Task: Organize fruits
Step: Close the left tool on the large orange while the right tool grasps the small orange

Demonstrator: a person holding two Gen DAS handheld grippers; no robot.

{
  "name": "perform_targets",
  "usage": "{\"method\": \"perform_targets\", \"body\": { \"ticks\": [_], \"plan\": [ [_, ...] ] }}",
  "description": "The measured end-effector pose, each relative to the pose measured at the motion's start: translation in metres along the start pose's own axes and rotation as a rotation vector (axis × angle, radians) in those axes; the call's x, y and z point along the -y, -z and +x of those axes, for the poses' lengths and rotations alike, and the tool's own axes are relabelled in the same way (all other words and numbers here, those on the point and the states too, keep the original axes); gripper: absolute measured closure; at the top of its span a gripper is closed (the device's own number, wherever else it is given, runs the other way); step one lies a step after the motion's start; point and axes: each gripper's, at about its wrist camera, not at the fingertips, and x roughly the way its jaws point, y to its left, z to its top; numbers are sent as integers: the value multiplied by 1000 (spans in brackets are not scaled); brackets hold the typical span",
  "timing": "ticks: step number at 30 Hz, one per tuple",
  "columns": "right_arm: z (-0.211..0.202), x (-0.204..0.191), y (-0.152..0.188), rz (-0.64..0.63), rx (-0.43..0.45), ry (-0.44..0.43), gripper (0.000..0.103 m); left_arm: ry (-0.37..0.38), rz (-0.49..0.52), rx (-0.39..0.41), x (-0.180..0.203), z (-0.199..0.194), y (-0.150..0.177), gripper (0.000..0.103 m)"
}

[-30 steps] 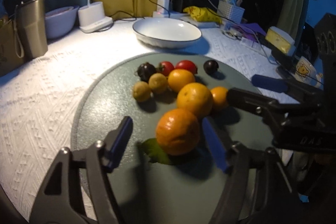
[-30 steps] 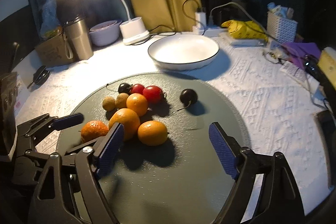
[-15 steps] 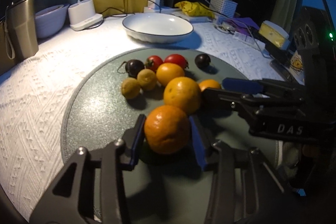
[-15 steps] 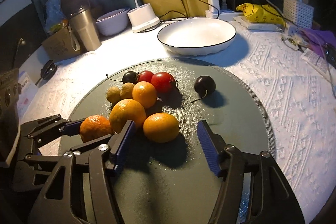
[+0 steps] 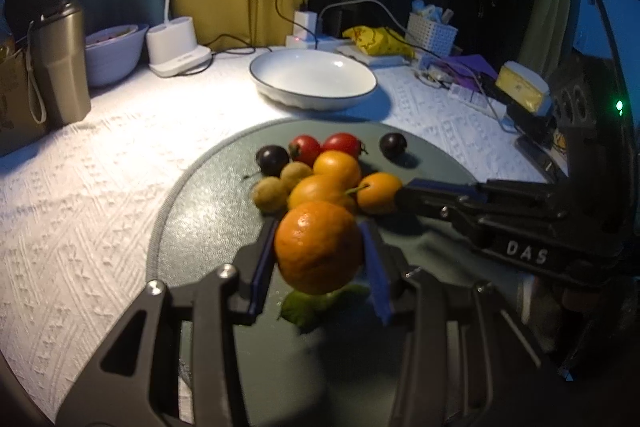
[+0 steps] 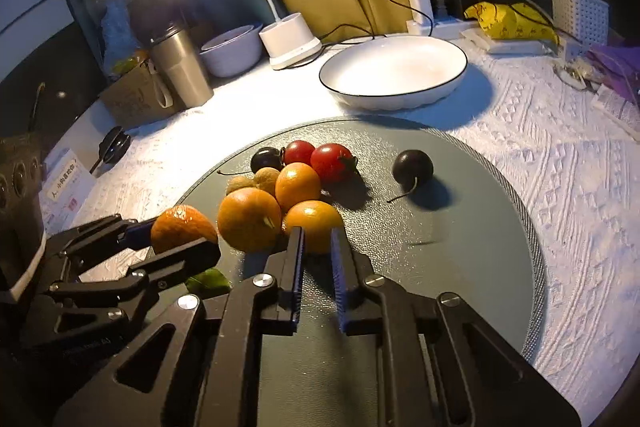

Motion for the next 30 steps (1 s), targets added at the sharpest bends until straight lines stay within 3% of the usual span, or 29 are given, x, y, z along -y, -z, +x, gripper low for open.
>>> {"method": "perform_targets", "body": {
  "ticks": [7,11,14,21,22,23,30],
  "plan": [
    [2,2,0,13,-2,9,87,-21,-13,13,-10,-5,-4,61],
    [8,5,-7,15,-10,18,64,-36,-28,15,-18,-3,-6,61],
    [14,4,-13,13,-19,1,60,-40,-37,19,-22,-3,-9,61],
    [32,-3,-15,-23,-86,1,60,-49,-41,33,-31,-2,-19,61],
    [33,-5,-14,-32,-89,3,61,-49,-41,35,-32,-1,-20,61],
    [33,-6,-14,-41,-94,0,69,-49,-41,36,-34,0,-22,61],
    [30,-17,-17,-98,-93,0,70,-53,-32,52,-39,4,-37,61]
  ]
}}
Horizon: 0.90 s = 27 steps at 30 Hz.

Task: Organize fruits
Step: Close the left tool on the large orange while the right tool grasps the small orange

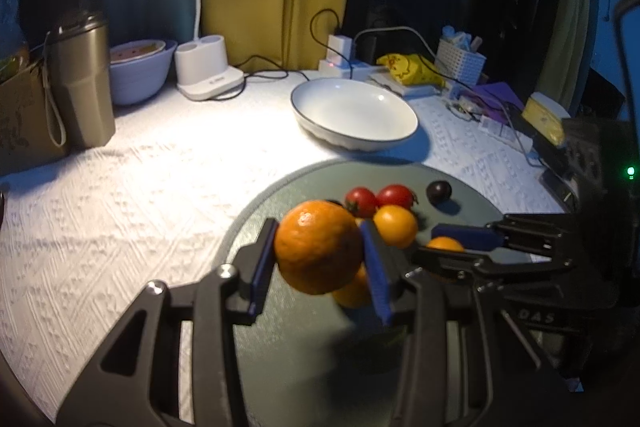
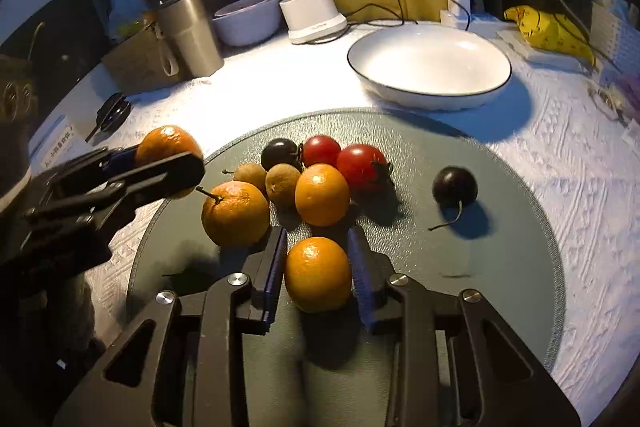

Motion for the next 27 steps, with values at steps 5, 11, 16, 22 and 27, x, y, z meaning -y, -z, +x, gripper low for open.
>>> {"method": "perform_targets", "body": {
  "ticks": [5,11,16,22,27],
  "plan": [
    [-12,4,-12,-6,46,27,70,1,11,15,-1,3,-11,61],
    [-18,14,-32,-14,91,64,70,19,17,15,-4,15,-24,61],
    [-17,27,-48,-19,112,84,69,37,6,1,-6,28,-34,61],
    [-13,42,-67,-23,132,104,69,63,16,-1,-6,43,-51,61],
    [-8,53,-84,-32,147,117,69,85,24,-12,-6,62,-66,61]
  ]
}}
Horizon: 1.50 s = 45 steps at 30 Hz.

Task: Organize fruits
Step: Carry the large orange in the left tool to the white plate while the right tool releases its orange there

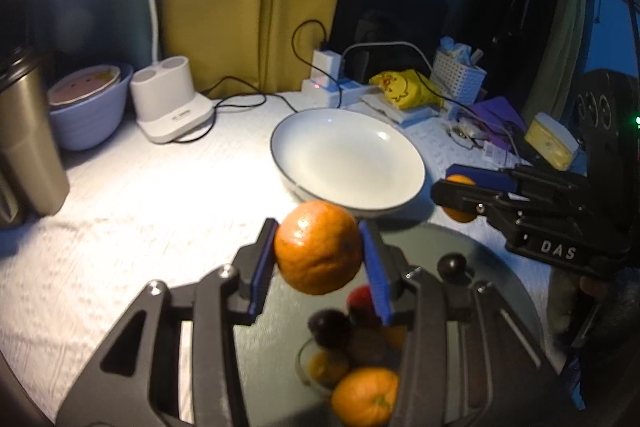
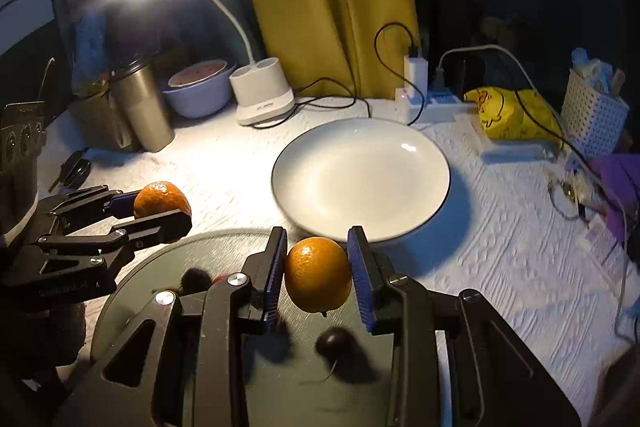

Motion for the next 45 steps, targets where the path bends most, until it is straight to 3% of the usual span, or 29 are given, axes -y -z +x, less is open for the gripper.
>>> {"method": "perform_targets", "body": {
  "ticks": [8,19,30,38,45],
  "plan": [
    [21,15,-18,-5,6,10,69,35,12,-24,0,29,-23,61],
    [66,44,-43,5,-13,39,69,85,-40,-135,-15,94,-54,61],
    [116,66,-68,48,-42,88,69,80,-45,-111,-21,128,-81,61],
    [129,75,-74,86,-33,89,69,40,-44,-89,-25,122,-82,60],
    [114,70,-73,82,-15,101,69,-13,-44,-39,-23,98,-83,59]
  ]
}}
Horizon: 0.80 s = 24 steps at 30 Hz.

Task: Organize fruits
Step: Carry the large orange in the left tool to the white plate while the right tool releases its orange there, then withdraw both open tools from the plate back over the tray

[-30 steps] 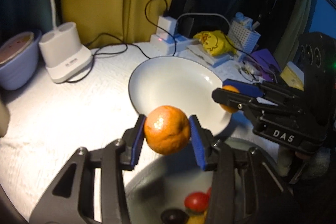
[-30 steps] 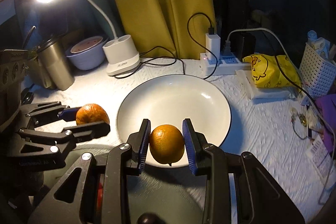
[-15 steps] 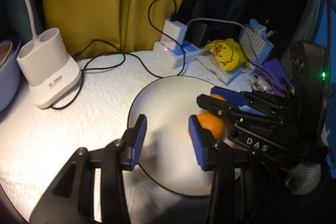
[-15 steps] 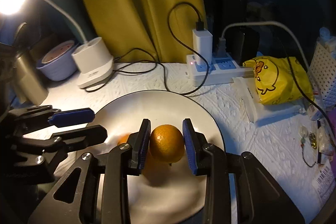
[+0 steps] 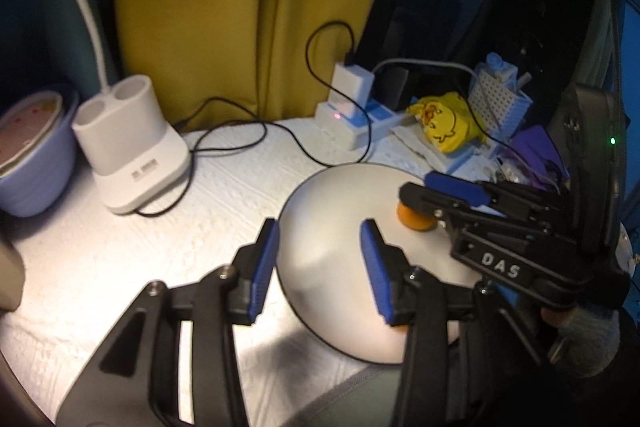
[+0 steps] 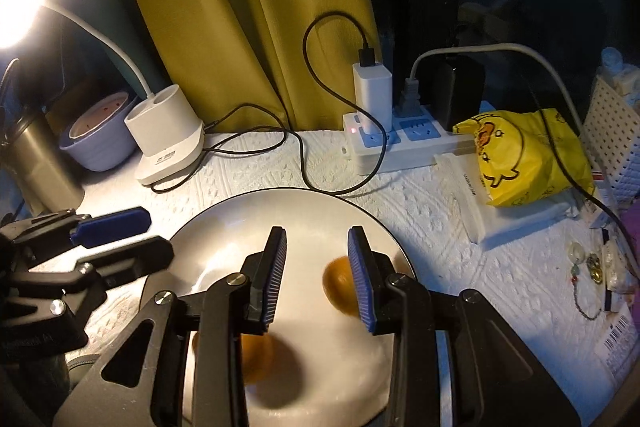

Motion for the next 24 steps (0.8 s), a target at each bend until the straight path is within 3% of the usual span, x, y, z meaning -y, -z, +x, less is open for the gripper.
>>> {"method": "perform_targets", "body": {
  "ticks": [13,14,17,24],
  "plan": [
    [-66,-18,17,9,51,8,69,-40,-16,69,4,-64,28,54],
    [-72,-20,20,7,55,7,69,-42,-13,74,6,-68,30,52],
    [-87,-28,26,2,65,4,69,-46,-9,90,9,-83,38,27],
    [-118,-41,44,-8,73,-4,69,-47,-12,98,13,-109,57,25]
  ]
}}
